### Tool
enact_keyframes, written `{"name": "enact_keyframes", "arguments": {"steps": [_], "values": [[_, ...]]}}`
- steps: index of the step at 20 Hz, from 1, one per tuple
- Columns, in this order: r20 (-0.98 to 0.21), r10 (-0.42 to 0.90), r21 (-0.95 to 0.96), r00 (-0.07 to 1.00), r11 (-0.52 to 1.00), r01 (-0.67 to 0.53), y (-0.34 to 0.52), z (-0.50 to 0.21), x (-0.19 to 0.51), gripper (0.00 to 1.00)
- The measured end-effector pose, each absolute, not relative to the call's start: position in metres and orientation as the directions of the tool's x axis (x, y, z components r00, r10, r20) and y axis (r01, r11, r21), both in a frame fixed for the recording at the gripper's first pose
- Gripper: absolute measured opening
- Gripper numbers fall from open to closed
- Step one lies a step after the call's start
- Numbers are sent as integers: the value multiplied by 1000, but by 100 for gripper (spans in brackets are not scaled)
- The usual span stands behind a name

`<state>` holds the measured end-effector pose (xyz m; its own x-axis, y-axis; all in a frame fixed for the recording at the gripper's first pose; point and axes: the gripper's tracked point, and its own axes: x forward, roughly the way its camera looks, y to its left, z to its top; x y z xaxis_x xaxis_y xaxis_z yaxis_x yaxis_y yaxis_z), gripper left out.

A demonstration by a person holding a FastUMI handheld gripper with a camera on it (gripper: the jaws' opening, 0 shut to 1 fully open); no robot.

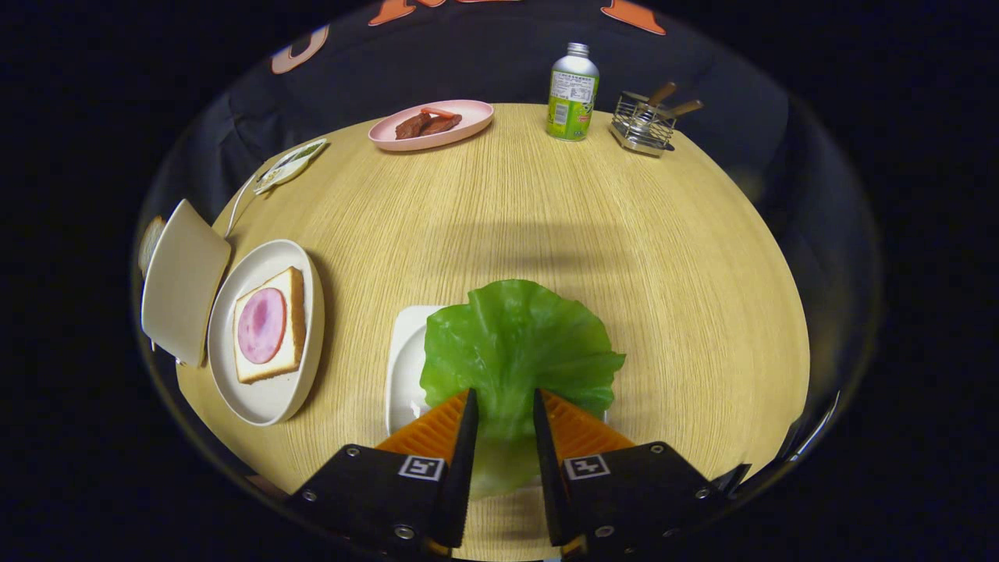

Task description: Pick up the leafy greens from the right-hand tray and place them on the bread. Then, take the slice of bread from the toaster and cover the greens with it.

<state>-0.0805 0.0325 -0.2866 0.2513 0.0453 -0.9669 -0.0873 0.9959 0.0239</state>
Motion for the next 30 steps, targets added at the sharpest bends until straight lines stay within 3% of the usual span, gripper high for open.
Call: {"name": "enact_keyframes", "arguments": {"steps": [1, 3, 5, 7, 20, 25, 30], "values": [[-966, 48, 29, 255, 996, -79, 32, -286, -80, 30], [-961, 62, 44, 270, 996, -72, 33, -285, -77, 18], [-958, 64, 49, 278, 997, -64, 32, -286, -75, 8], [-955, 62, 44, 291, 997, -69, 32, -286, -73, 4], [-882, 197, 152, 428, 979, -138, 81, -222, -53, 1], [-844, 303, 212, 443, 946, -244, 135, -194, -49, 1], [-826, 404, 264, 394, 894, -362, 199, -196, -53, 1]]}}
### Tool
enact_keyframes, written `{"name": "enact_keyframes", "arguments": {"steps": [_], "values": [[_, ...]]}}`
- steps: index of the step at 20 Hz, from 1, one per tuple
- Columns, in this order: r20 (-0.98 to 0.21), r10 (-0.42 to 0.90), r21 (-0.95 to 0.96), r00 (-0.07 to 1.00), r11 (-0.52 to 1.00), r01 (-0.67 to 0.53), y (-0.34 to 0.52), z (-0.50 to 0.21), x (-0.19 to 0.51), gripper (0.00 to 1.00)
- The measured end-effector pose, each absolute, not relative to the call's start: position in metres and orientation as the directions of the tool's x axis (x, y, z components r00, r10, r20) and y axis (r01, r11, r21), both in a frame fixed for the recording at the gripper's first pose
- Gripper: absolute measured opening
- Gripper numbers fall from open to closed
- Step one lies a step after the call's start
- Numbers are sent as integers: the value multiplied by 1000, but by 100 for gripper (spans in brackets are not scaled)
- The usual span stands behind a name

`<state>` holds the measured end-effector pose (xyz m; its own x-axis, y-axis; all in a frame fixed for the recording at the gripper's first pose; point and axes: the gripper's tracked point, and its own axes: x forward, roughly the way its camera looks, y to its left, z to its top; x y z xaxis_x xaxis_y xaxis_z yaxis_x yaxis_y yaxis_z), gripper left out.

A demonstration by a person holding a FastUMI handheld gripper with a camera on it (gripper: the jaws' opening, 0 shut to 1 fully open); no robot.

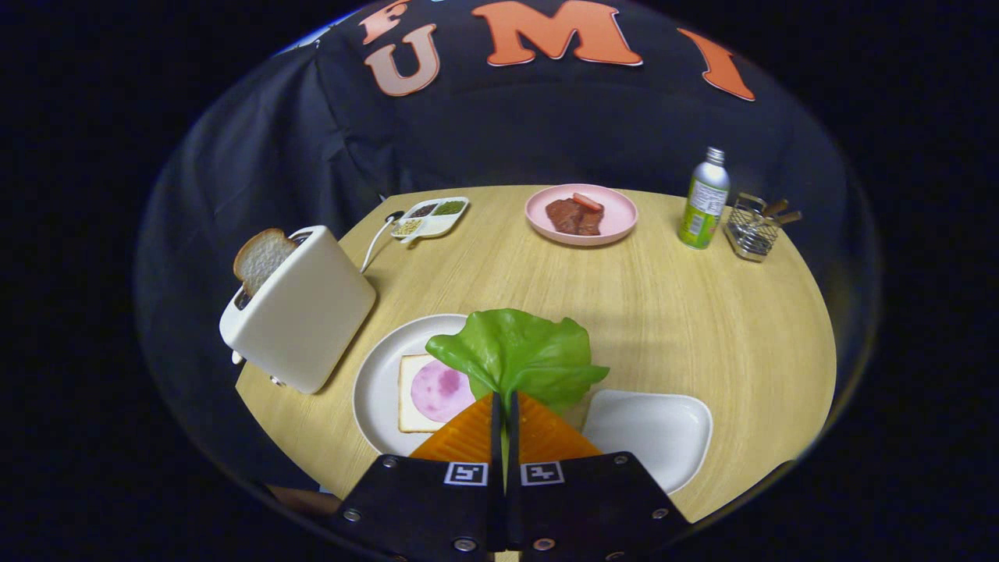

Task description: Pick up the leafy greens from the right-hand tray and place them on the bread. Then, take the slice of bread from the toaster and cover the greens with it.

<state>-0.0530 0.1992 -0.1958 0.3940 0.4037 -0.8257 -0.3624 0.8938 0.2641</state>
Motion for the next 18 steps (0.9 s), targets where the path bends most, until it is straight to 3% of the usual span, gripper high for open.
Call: {"name": "enact_keyframes", "arguments": {"steps": [9, 18], "values": [[-845, 448, 301, 292, 850, -433, 260, -224, -60, 2], [-878, 419, 291, 231, 852, -436, 264, -245, -62, 5]]}}
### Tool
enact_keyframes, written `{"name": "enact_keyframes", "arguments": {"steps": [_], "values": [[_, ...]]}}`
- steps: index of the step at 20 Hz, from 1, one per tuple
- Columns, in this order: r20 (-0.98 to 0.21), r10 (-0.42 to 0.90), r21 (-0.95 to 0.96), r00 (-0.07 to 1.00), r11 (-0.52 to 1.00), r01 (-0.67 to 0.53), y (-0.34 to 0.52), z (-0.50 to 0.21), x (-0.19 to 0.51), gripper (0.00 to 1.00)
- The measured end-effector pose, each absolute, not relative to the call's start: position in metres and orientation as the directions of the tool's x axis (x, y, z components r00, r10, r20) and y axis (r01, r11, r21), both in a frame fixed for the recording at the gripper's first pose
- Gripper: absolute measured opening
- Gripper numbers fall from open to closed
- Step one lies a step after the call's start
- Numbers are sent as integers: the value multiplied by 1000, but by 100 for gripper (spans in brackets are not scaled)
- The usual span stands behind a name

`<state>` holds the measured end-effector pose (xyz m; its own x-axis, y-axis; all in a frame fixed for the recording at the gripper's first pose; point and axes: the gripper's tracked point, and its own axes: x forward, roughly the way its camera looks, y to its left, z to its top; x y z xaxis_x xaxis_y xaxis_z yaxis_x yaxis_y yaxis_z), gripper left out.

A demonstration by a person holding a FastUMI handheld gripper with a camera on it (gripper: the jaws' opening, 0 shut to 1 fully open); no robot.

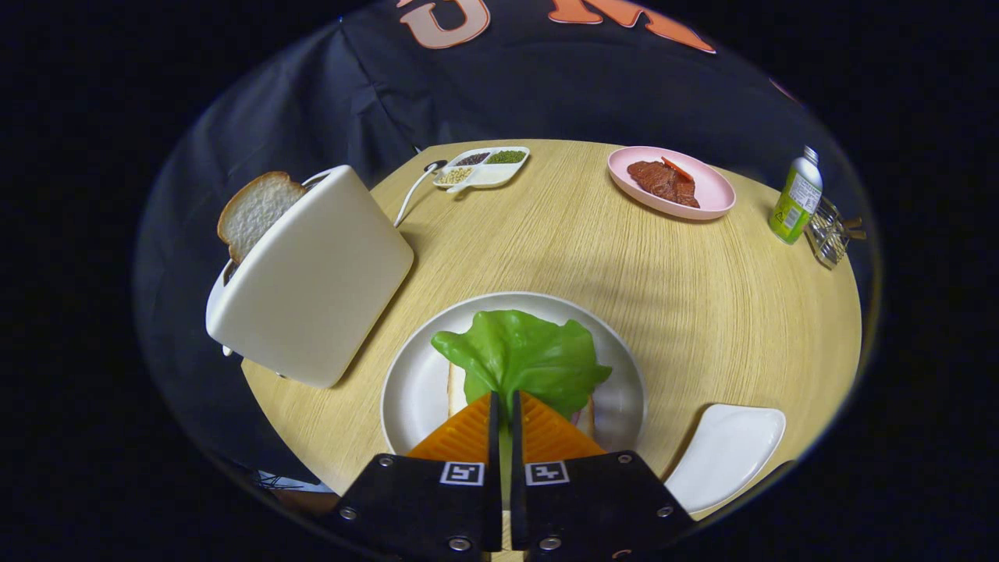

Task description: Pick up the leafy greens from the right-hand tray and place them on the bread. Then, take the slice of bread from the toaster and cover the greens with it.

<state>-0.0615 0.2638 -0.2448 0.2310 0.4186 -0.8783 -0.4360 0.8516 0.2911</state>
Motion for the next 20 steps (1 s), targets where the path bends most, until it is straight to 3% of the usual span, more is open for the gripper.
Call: {"name": "enact_keyframes", "arguments": {"steps": [6, 8, 11, 13, 17, 20], "values": [[-873, 427, 281, 234, 834, -475, 267, -235, -67, 23], [-870, 427, 274, 249, 836, -476, 266, -225, -63, 34], [-861, 426, 270, 277, 845, -461, 269, -207, -54, 61], [-856, 423, 260, 298, 850, -459, 271, -192, -46, 71], [-829, 469, 310, 304, 839, -448, 295, -153, -38, 83], [-830, 480, 329, 284, 833, -445, 313, -130, -36, 85]]}}
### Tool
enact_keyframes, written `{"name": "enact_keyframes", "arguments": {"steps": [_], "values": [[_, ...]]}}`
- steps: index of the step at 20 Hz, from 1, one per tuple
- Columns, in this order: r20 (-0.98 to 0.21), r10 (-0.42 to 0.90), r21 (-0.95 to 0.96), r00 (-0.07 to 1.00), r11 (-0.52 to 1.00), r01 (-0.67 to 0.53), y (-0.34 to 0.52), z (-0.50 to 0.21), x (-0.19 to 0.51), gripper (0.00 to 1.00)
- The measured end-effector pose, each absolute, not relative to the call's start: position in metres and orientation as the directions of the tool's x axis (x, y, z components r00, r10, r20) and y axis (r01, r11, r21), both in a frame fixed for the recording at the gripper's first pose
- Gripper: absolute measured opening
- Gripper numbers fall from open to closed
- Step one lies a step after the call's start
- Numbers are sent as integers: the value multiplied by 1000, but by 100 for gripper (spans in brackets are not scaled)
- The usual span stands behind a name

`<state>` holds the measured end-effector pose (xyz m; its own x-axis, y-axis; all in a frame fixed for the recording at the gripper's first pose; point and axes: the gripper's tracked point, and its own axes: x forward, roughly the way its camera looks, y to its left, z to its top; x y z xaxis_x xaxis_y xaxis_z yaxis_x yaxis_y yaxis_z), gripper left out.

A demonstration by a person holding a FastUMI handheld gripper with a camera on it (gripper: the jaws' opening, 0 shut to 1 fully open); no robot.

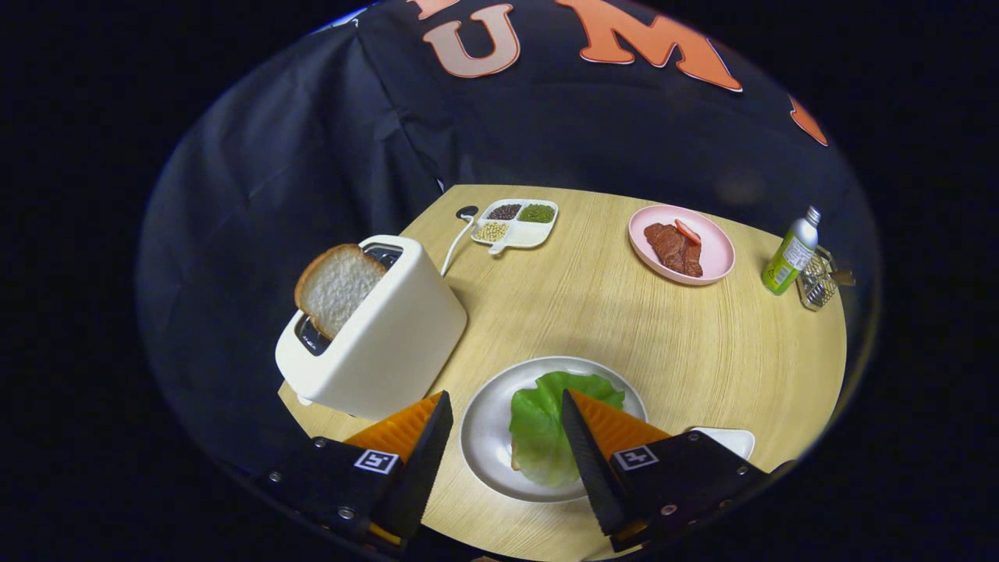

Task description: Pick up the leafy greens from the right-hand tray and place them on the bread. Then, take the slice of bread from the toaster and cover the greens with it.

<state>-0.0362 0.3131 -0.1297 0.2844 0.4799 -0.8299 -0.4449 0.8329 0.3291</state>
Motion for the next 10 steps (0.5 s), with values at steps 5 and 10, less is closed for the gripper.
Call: {"name": "enact_keyframes", "arguments": {"steps": [5, 10], "values": [[-826, 506, 361, 247, 813, -457, 361, -91, -40, 86], [-808, 537, 388, 244, 795, -466, 422, -55, -35, 87]]}}
